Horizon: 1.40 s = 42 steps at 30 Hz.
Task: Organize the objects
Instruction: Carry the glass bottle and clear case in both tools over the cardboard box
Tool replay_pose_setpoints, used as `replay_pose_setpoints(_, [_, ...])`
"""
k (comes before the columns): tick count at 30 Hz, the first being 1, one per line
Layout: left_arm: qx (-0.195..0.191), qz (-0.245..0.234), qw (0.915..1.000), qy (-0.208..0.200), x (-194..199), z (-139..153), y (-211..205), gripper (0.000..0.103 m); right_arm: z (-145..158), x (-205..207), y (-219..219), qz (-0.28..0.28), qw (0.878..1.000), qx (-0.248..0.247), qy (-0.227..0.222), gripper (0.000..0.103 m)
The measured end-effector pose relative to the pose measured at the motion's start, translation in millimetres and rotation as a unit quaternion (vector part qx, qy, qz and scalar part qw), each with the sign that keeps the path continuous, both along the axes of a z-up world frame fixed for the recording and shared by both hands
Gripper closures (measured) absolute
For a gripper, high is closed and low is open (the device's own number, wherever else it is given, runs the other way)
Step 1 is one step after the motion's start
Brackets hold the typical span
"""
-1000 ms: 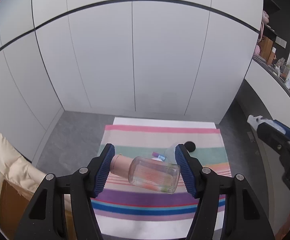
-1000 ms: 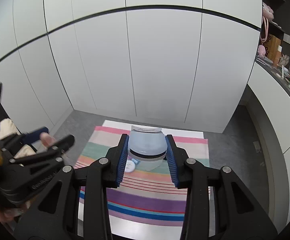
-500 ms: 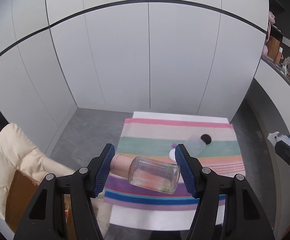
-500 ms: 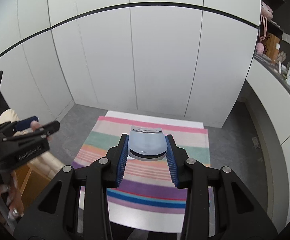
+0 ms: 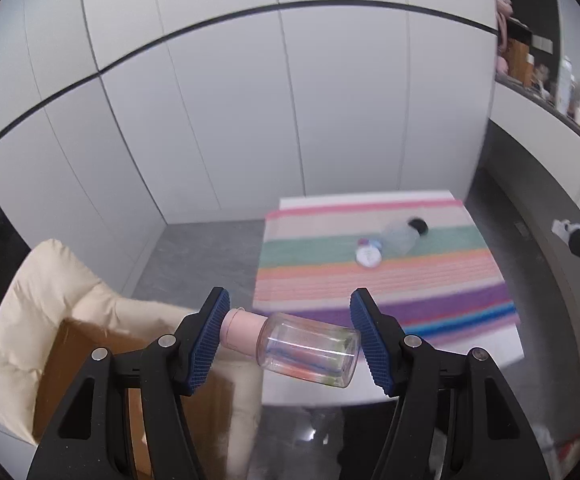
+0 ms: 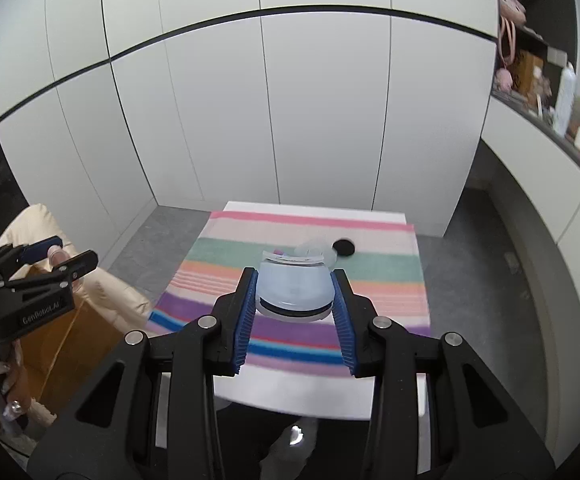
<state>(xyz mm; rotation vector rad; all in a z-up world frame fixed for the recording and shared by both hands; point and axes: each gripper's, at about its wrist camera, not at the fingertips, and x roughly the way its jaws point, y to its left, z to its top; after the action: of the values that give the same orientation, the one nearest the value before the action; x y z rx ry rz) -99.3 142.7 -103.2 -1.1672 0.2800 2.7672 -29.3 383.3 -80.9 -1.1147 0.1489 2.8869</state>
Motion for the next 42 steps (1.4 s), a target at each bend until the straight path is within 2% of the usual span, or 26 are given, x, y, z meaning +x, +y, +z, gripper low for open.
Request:
replay_pose_setpoints(2, [0.019,-0.008,0.9996,-0.019,14,-7,-8,0.039,-6,14,1,-0.004,1.0,-0.014,-0.008,0.065])
replay_pose_setpoints(4, [0.026,-0.007,0.9992,-0.03,24,-16,-16,0.039,-14,30,2,-0.001,0.999,-0.042,-0.017,0.065])
replay_pose_setpoints(7, [0.031,-0.002,0.9982,-0.05,38,-29,-31,0.039,-26,54,2,-0.011,0.998,-0.057,-0.026,0.065])
replay_pose_setpoints(14, [0.038,0.008,0.9978,-0.054,62,-35,-49,0.039,-49,88,7,-0.023,0.996,-0.071,-0.052,0.065])
replay_pose_setpoints(17, [0.044,0.011,0.9978,-0.048,63,-32,-53,0.039,-51,90,8,-0.026,0.996,-0.075,-0.05,0.065])
replay_pose_setpoints(28, [0.061,0.005,0.9958,-0.068,55,-31,-58,0.039,-53,91,-10,-0.012,0.996,-0.062,-0.054,0.065])
replay_pose_setpoints(32, [0.045,0.013,0.9976,-0.05,58,-27,-62,0.039,-53,88,-17,-0.009,0.997,-0.055,-0.056,0.065])
replay_pose_setpoints(34, [0.038,0.016,0.9984,-0.04,62,-23,-66,0.039,-53,85,-22,-0.002,0.997,-0.055,-0.059,0.065])
replay_pose_setpoints(38, [0.05,0.027,0.9974,-0.045,68,-22,-82,0.039,-54,79,-39,0.023,0.997,-0.048,-0.061,0.065])
replay_pose_setpoints(42, [0.043,0.055,0.9966,-0.043,77,-24,-107,0.039,-57,71,-62,0.051,0.995,-0.046,-0.066,0.065])
